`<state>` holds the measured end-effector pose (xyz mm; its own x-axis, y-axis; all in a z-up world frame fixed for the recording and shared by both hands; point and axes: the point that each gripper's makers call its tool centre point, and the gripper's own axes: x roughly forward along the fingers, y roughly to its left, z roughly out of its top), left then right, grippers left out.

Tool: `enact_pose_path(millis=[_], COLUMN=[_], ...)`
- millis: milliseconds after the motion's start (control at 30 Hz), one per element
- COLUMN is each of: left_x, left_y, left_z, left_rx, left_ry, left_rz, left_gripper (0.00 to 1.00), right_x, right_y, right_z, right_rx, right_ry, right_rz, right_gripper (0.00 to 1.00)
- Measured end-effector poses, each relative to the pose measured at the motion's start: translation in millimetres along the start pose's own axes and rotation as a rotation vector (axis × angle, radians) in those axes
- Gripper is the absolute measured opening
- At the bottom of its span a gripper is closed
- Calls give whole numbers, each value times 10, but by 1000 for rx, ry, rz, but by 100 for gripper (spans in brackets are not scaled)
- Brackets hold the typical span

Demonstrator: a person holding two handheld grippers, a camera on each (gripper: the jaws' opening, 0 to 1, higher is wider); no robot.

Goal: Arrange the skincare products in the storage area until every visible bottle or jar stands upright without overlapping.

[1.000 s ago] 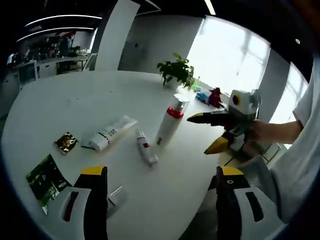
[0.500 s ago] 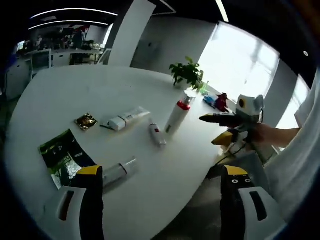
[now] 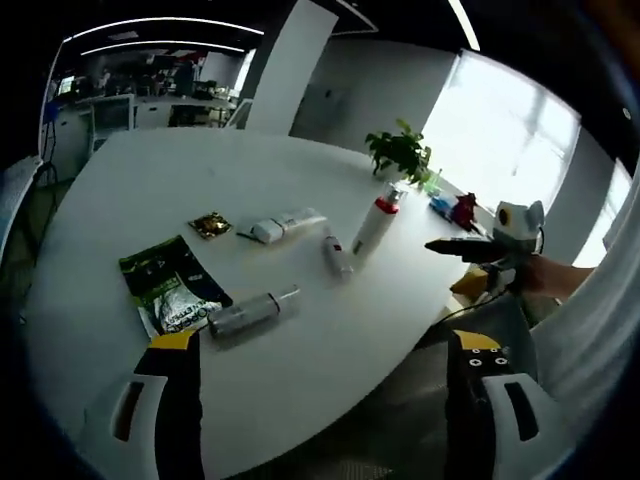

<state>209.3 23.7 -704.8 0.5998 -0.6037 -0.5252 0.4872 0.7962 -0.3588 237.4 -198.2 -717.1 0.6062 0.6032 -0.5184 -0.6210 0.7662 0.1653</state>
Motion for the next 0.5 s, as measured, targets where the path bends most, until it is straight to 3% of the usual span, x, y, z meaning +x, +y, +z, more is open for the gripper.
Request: enact_pose_path(millis=[167,500], left_x=[-84,-133], left_y=[-95,-48], left_z=[47,-174], left_rx=[-17,-44], left_ry=[-43,-23], left_rz=[13,57], left_gripper=[96,97], right_x=[-59,-33], right_y=[97,123], right_z=[-39,-63], right_rx=[-7,-24], right_ry=[5,9], right_rz=[24,52], right_gripper=[94,97])
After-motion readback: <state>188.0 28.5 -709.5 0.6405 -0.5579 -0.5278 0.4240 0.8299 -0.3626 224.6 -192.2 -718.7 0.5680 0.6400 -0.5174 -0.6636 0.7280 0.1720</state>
